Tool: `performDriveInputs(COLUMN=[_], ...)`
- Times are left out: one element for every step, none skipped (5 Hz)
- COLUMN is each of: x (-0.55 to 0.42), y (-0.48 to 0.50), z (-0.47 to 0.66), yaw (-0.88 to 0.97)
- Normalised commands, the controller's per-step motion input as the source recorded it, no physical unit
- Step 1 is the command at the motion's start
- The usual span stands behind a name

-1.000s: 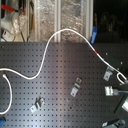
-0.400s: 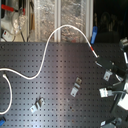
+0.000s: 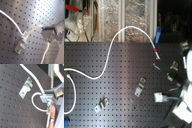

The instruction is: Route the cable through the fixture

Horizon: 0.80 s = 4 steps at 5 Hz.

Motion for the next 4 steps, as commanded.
performDriveInputs(x=[-0.299, 0.169, 0.335, 0.317], y=[0.191, -0.12, -0.286, -0.221], z=[-0.13, 0.22, 0.56, 0.35], yaw=[0.08, 0.0, 0.07, 0.12])
